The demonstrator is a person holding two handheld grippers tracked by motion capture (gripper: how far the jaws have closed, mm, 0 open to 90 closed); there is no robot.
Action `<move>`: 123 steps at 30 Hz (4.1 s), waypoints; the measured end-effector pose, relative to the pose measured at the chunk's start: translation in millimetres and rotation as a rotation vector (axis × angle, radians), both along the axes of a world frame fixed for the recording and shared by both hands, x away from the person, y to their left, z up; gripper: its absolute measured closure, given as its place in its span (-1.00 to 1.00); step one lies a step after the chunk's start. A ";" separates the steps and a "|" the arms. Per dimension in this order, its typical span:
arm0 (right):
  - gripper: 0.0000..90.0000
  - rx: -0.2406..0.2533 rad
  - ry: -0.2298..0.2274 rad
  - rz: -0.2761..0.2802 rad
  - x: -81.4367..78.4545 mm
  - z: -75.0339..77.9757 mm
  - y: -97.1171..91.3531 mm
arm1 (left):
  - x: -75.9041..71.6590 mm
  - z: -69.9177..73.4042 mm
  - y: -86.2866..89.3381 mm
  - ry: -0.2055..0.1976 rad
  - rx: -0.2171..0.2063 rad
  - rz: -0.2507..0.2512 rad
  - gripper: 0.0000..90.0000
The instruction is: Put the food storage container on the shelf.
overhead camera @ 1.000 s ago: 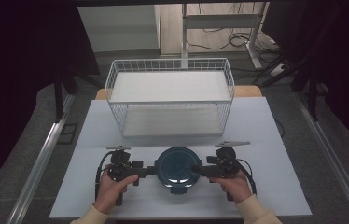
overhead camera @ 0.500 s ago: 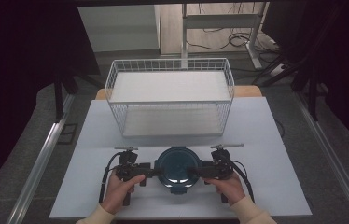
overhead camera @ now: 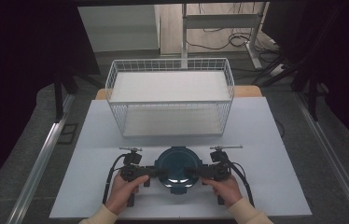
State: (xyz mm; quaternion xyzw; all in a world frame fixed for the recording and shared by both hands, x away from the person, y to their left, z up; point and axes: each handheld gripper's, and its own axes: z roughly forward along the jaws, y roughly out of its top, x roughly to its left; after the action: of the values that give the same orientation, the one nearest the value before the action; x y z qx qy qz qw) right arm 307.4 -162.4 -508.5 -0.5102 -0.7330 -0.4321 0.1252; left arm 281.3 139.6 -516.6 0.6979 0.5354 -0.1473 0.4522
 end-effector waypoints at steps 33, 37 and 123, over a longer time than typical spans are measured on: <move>-0.13 0.069 -0.085 -0.002 -16.5 9.7 -15.1 | -16.9 13.5 3.8 -0.023 -0.005 0.057 -0.13; -0.12 0.061 -0.106 0.005 -18.4 11.9 -13.0 | -17.4 15.9 5.4 -0.035 -0.002 0.062 -0.09; -0.06 0.062 -0.407 0.049 16.3 140.3 -14.4 | 17.0 139.3 7.5 -0.313 0.004 0.031 -0.05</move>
State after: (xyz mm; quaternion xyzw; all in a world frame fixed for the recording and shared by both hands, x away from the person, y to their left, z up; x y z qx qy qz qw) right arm 323.7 -176.9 -368.2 -0.3904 -0.7416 -0.5455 0.0006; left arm 298.2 147.1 -377.3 0.7051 0.4694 -0.0287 0.5308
